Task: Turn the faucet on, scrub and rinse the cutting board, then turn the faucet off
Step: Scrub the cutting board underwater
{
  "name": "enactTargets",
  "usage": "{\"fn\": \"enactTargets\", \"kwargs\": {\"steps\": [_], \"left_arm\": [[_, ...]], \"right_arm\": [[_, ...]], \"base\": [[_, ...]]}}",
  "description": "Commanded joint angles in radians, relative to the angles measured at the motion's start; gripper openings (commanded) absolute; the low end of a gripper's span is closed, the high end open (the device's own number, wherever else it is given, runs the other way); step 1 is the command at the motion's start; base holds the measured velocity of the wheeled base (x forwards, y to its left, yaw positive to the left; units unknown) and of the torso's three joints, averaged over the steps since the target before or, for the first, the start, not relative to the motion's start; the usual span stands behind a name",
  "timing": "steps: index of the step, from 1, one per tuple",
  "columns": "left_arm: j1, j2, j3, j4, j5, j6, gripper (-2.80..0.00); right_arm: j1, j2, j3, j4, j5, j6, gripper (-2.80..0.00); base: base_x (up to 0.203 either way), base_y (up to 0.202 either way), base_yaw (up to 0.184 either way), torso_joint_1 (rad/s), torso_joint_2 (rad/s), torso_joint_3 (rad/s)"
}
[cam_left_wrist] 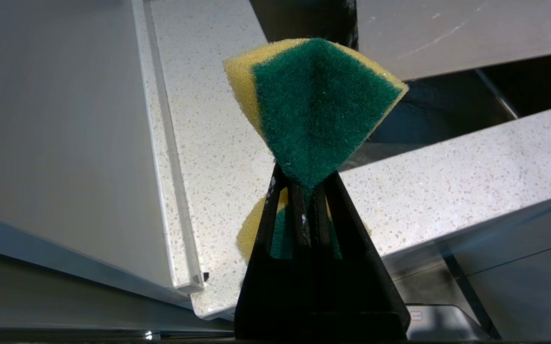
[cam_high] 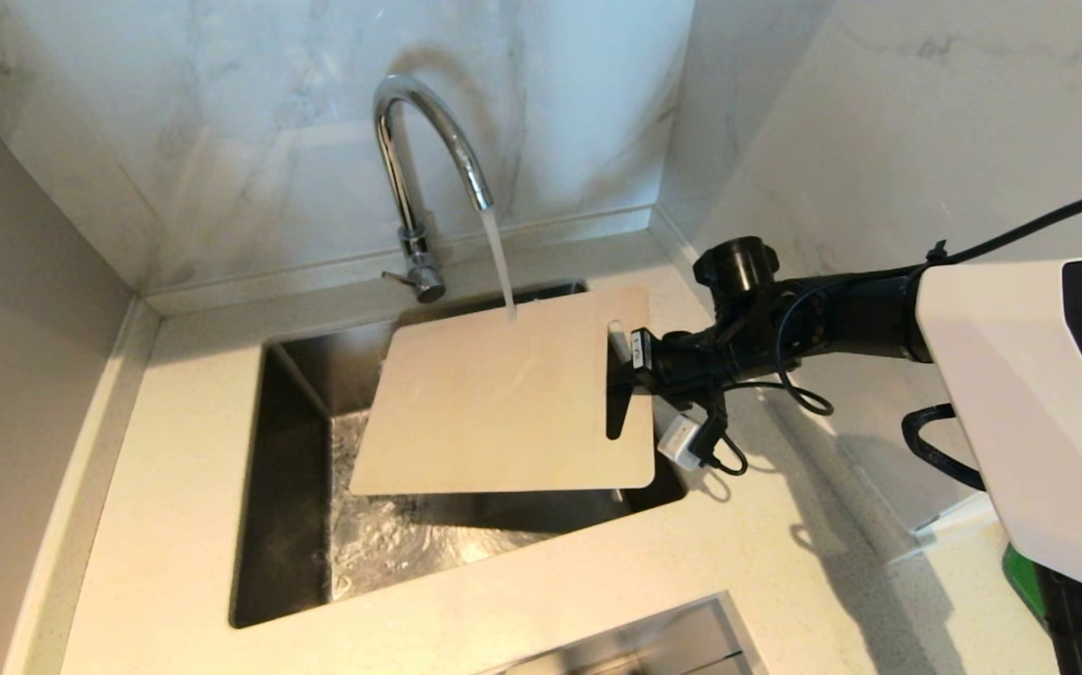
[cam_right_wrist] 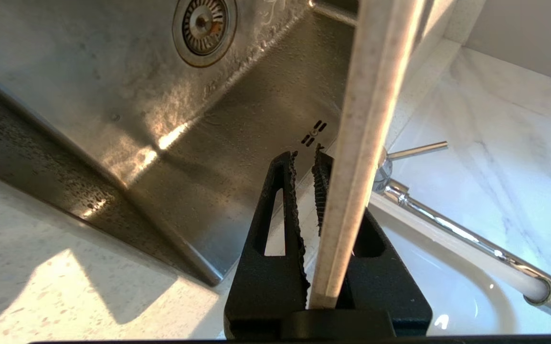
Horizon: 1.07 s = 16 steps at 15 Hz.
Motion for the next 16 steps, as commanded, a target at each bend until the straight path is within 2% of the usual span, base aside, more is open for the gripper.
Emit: {"fn": "enactTargets", "kwargs": {"steps": [1, 4, 16], "left_arm": [[0.000, -0.001, 0.000, 0.000, 0.000, 0.000, -2.80], [0.000, -0.001, 0.000, 0.000, 0.000, 0.000, -2.80], [0.000, -0.001, 0.000, 0.000, 0.000, 0.000, -2.80]], "right_arm": [[0.000, 0.007, -0.022, 0.010, 0.000, -0.016, -2.80], [0.000, 0.014, -0.065, 0.031, -0.003, -0.016, -2.80], [-0.006, 0.003, -0.066, 0.033, -0.002, -0.011, -2.80]], "base": [[0.000, 0.000, 0.000, 0.000, 0.00, 0.000], [0.000, 0.000, 0.000, 0.000, 0.00, 0.000], [0.000, 0.000, 0.000, 0.000, 0.00, 0.000]]}}
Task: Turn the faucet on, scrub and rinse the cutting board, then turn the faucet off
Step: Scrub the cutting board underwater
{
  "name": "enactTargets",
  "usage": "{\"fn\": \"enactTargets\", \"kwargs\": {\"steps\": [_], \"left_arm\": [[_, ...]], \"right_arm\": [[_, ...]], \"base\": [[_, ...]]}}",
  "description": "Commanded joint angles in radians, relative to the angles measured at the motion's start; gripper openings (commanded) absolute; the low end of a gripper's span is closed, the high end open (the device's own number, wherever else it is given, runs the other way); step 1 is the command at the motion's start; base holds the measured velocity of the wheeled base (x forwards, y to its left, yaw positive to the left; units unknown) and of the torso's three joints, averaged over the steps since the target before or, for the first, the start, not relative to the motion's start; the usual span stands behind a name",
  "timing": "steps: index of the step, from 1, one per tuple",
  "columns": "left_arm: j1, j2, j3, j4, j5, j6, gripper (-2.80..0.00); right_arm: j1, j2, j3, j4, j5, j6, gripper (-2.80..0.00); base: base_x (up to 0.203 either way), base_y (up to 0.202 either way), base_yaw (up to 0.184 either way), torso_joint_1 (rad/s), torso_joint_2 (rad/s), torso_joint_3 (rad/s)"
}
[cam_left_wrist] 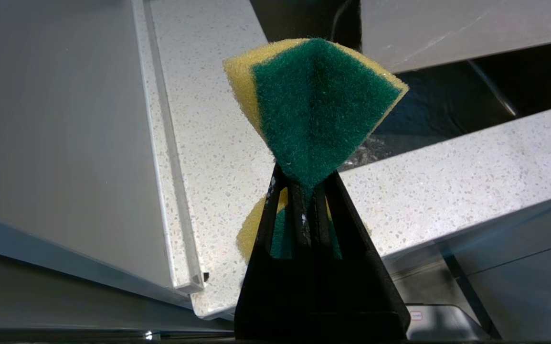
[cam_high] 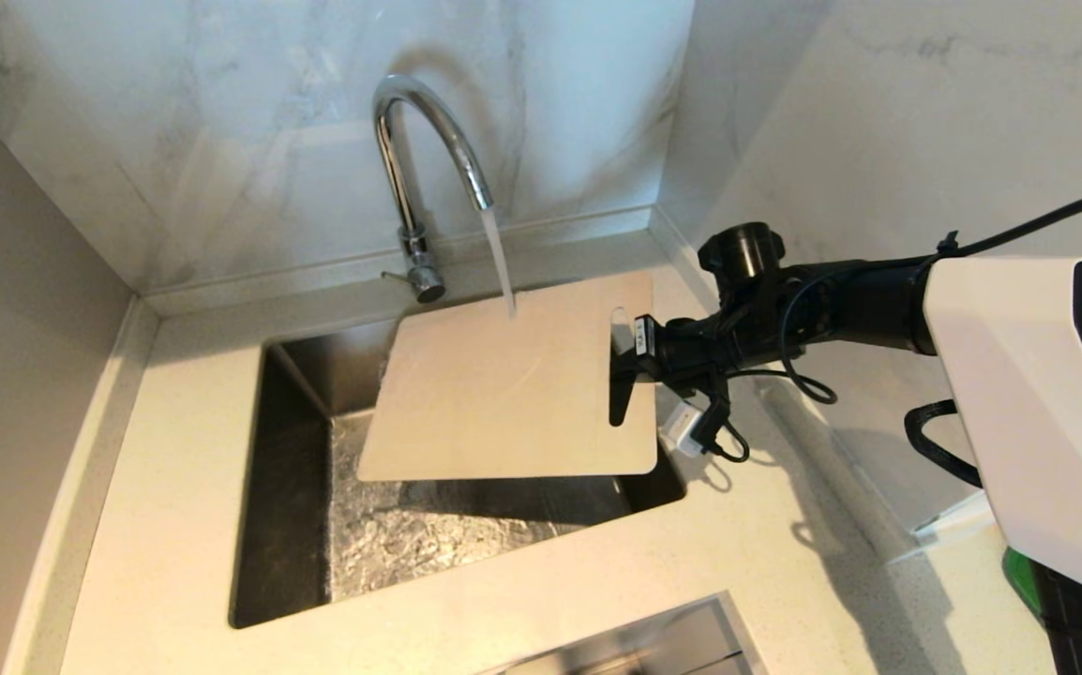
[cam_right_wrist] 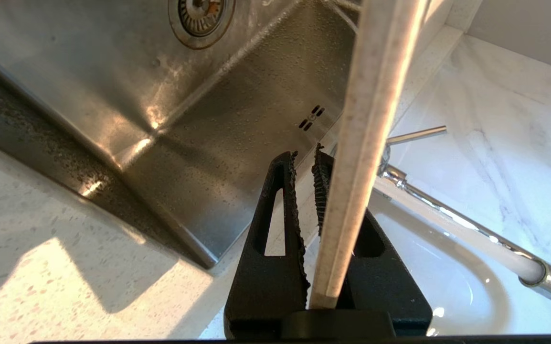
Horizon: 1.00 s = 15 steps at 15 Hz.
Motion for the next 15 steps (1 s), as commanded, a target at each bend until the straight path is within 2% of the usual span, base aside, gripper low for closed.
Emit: {"fn": "enactTargets", "kwargs": {"steps": [1, 4, 9, 15], "left_arm": [[0.000, -0.001, 0.000, 0.000, 0.000, 0.000, -2.80], [0.000, -0.001, 0.000, 0.000, 0.000, 0.000, -2.80], [0.000, -0.001, 0.000, 0.000, 0.000, 0.000, -2.80], [0.000, -0.001, 0.000, 0.000, 0.000, 0.000, -2.80]], "right_arm": [[0.002, -0.006, 0.000, 0.011, 0.005, -0.016, -2.80], [0.017, -0.017, 0.033, 0.017, 0.006, -0.016, -2.80], [0.096, -0.078, 0.204, 0.008, 0.007, -0.025, -2.80], [0.132, -0.157, 0.304, -0.011, 0.006, -0.024, -2.80]], "base": [[0.000, 0.000, 0.000, 0.000, 0.00, 0.000], [0.000, 0.000, 0.000, 0.000, 0.00, 0.000], [0.000, 0.000, 0.000, 0.000, 0.00, 0.000], [0.000, 0.000, 0.000, 0.000, 0.00, 0.000]]}}
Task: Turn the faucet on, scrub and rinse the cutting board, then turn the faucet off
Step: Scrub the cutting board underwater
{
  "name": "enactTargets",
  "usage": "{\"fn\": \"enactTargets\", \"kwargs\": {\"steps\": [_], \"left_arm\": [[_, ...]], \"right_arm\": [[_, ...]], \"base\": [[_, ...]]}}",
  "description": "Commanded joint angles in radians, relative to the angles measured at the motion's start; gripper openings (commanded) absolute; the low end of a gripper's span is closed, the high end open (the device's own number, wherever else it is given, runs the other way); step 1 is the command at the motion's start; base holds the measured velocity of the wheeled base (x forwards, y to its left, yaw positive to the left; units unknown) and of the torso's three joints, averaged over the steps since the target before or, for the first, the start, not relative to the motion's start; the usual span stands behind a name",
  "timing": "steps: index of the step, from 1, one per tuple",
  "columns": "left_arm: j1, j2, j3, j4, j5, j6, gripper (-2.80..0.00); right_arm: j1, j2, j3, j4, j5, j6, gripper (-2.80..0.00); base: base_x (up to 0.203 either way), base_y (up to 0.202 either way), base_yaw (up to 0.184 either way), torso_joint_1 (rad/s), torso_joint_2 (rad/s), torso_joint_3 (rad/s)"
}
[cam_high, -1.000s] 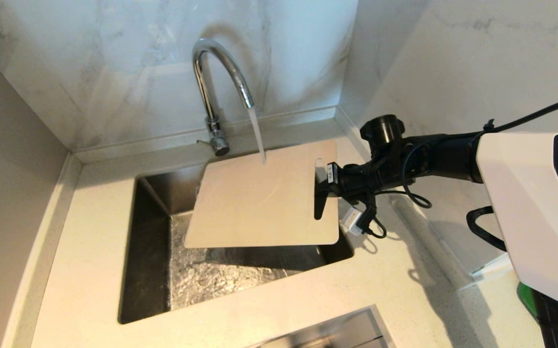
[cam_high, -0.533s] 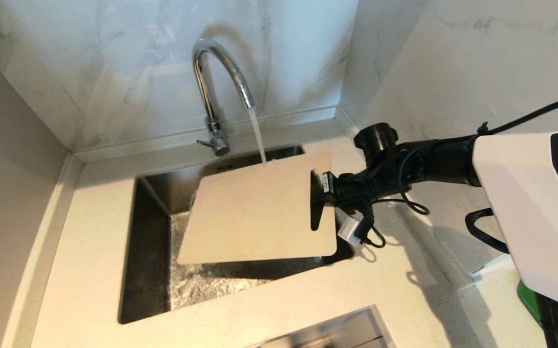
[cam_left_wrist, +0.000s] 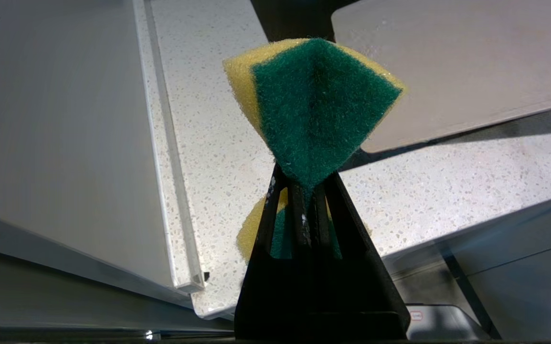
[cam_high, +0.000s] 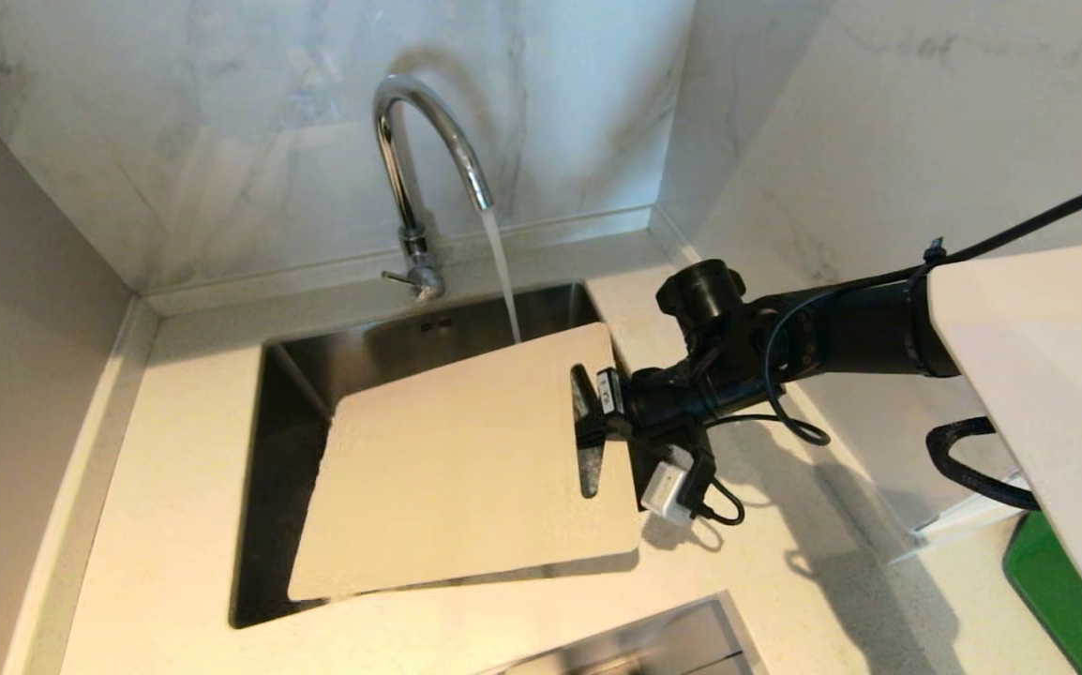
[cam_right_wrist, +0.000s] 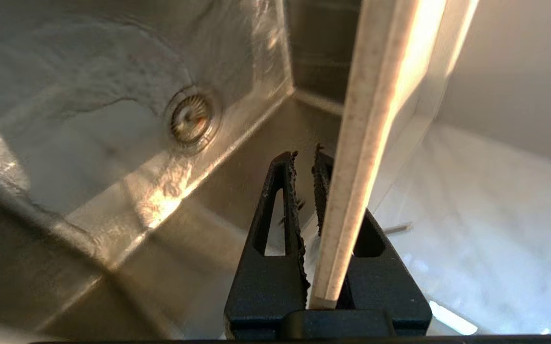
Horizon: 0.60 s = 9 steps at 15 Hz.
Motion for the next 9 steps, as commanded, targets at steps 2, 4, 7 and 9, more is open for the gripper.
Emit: {"fn": "enactTargets", "kwargs": {"steps": [2, 4, 7, 9], "left_arm": [[0.000, -0.001, 0.000, -0.001, 0.000, 0.000, -2.80], [0.000, -0.001, 0.000, -0.001, 0.000, 0.000, -2.80], [0.000, -0.001, 0.000, -0.001, 0.000, 0.000, -2.80], [0.000, -0.001, 0.000, -0.001, 0.000, 0.000, -2.80]], "right_arm": [[0.027, -0.032, 0.021, -0.005, 0.005, -0.016, -2.80], [0.027, -0.052, 0.018, -0.005, 0.005, -0.017, -2.80], [0.027, -0.092, 0.021, -0.002, 0.009, -0.016, -2.80], [0.028, -0.114, 0.030, -0.002, 0.011, -0.015, -2.80]], "base": [[0.000, 0.000, 0.000, 0.000, 0.00, 0.000], [0.000, 0.000, 0.000, 0.000, 0.00, 0.000], [0.000, 0.000, 0.000, 0.000, 0.00, 0.000], [0.000, 0.000, 0.000, 0.000, 0.00, 0.000]]}}
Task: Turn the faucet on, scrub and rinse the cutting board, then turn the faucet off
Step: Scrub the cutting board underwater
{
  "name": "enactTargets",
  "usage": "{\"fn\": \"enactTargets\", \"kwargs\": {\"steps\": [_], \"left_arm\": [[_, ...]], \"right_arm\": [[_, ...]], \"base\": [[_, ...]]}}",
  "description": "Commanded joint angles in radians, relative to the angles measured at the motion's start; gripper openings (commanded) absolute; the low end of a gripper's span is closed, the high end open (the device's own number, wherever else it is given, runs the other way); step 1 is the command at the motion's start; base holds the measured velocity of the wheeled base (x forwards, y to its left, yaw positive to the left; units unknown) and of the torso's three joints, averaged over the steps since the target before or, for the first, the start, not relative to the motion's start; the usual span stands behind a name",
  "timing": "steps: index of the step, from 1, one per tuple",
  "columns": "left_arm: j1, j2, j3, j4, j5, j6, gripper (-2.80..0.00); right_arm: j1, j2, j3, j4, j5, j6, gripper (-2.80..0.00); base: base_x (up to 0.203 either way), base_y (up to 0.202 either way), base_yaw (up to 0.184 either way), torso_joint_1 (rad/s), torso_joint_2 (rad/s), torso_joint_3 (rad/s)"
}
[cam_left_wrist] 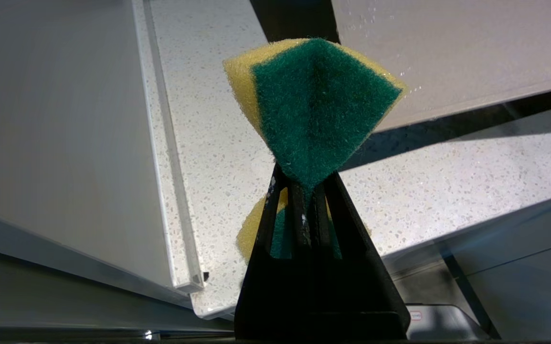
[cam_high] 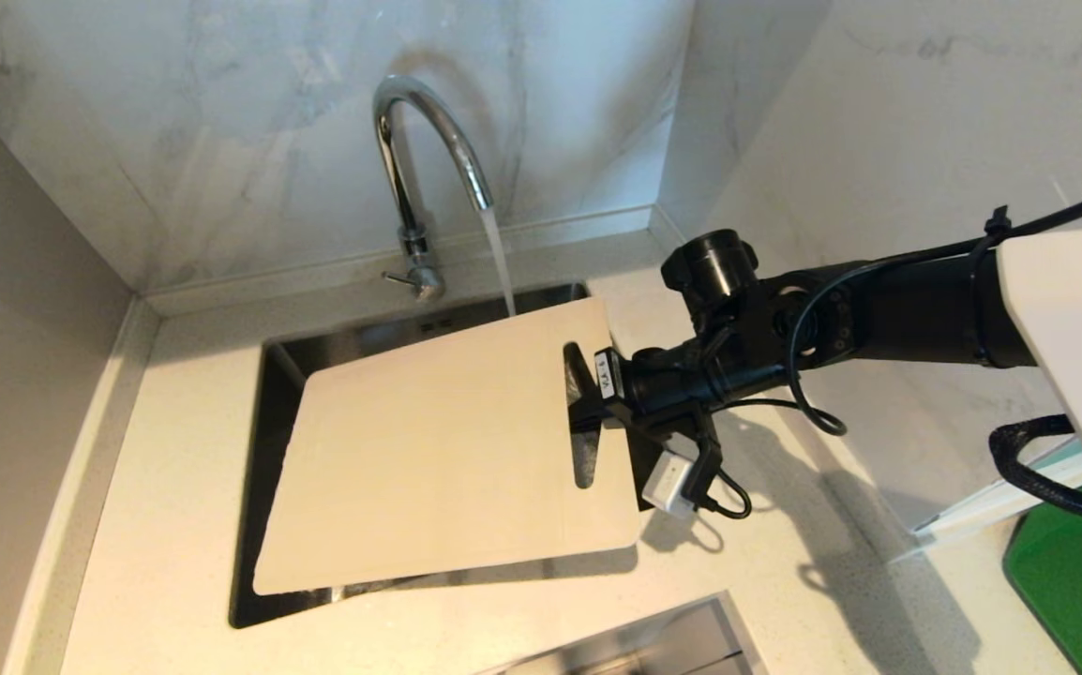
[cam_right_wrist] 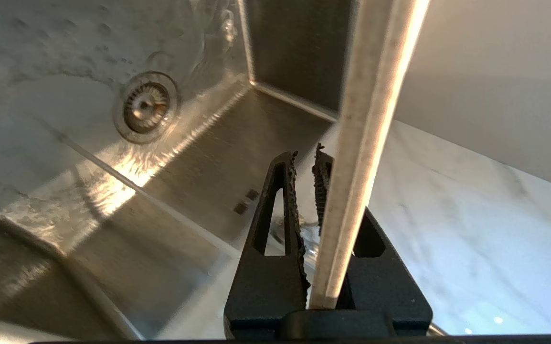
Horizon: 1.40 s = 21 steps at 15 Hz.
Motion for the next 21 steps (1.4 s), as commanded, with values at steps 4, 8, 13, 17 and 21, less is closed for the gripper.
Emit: {"fn": "enactTargets", "kwargs": {"steps": [4, 8, 13, 17, 21], "left_arm": [[0.000, -0.001, 0.000, -0.001, 0.000, 0.000, -2.80], [0.000, -0.001, 0.000, -0.001, 0.000, 0.000, -2.80], [0.000, -0.001, 0.000, -0.001, 0.000, 0.000, -2.80], [0.000, 0.000, -0.038, 0.003, 0.005, 0.019, -2.80], [0.002, 0.168, -0.415, 0.127, -0.008, 0.035, -2.80]], "right_arm": [[0.000, -0.072, 0.008, 0.005, 0.007, -0.009, -2.80], [0.000, -0.072, 0.014, 0.005, 0.011, -0.011, -2.80], [0.000, -0.071, 0.025, 0.004, 0.012, -0.012, -2.80], [0.000, -0.063, 0.031, 0.001, 0.013, -0.014, -2.80], [0.000, -0.063, 0.028, 0.001, 0.013, -0.014, -2.80]], "base": [[0.000, 0.000, 0.000, 0.000, 0.00, 0.000], [0.000, 0.000, 0.000, 0.000, 0.00, 0.000], [0.000, 0.000, 0.000, 0.000, 0.00, 0.000], [0.000, 0.000, 0.000, 0.000, 0.00, 0.000], [0.000, 0.000, 0.000, 0.000, 0.00, 0.000]]}}
